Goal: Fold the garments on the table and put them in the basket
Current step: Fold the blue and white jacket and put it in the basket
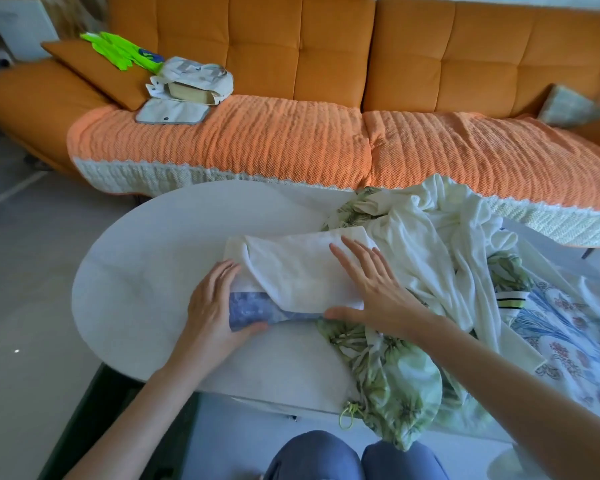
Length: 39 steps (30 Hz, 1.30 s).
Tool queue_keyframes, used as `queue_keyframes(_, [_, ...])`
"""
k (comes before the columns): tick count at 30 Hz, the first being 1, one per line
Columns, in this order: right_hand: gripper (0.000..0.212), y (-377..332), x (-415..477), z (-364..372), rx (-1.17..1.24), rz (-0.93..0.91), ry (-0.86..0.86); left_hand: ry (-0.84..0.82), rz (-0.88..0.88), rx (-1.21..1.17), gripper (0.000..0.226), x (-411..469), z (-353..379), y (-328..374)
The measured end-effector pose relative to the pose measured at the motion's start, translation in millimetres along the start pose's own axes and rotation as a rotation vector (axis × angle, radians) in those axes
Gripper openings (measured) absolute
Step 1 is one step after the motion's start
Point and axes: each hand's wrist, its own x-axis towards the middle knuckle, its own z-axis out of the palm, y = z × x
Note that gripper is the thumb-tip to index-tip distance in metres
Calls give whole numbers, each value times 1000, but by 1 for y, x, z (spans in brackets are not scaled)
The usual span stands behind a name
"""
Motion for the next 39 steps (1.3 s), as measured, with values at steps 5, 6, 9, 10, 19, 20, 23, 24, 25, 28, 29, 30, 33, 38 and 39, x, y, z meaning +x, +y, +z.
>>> queue_keyframes(5, [89, 9, -21, 4, -178, 33, 45, 44, 127, 187, 61, -3, -1, -3])
queue_keyframes(6, [84, 13, -19, 5, -193, 25, 63, 40, 140, 237, 56, 1, -1, -3])
queue_keyframes(9, [75, 19, -13, 8, -280, -21, 83, 94, 233, 332, 36, 11, -6, -4])
queue_keyframes(10, [74, 21, -12, 8, -294, -29, 85, 120, 258, 353, 26, 12, -9, -4])
queue_keyframes(19, [70, 31, -15, 13, -93, 12, -76, 51, 137, 305, 50, 3, -6, -11])
queue_keyframes(20, [70, 31, -14, 10, -69, 16, -80, 38, 123, 317, 50, 4, -7, -11])
queue_keyframes(23, [70, 32, -13, -1, -20, 40, -148, 5, 24, 323, 41, 1, -11, -18])
queue_keyframes(24, [71, 32, -13, -4, -3, 39, -183, 0, 5, 319, 37, 0, -13, -20])
queue_keyframes(25, [73, 31, -12, -6, 16, 39, -208, -6, -3, 300, 35, -2, -15, -21])
queue_keyframes(28, [77, 20, -9, -14, 224, 108, -125, 15, -183, 12, 39, 2, -25, -5])
queue_keyframes(29, [76, 15, -4, -16, 298, 145, -80, 31, -312, -171, 38, 9, -28, 7])
queue_keyframes(30, [74, 12, 2, -17, 325, 172, -55, 64, -459, -336, 36, 18, -27, 15])
queue_keyframes(33, [62, 7, 23, -7, 176, 246, -136, 95, -733, -378, 47, 48, -14, 17])
queue_keyframes(38, [49, 14, 27, 22, 34, 329, -234, 54, -731, -152, 38, 52, 10, 1])
queue_keyframes(39, [47, 14, 26, 23, 88, 371, -206, 108, -688, -136, 33, 48, 12, 1])
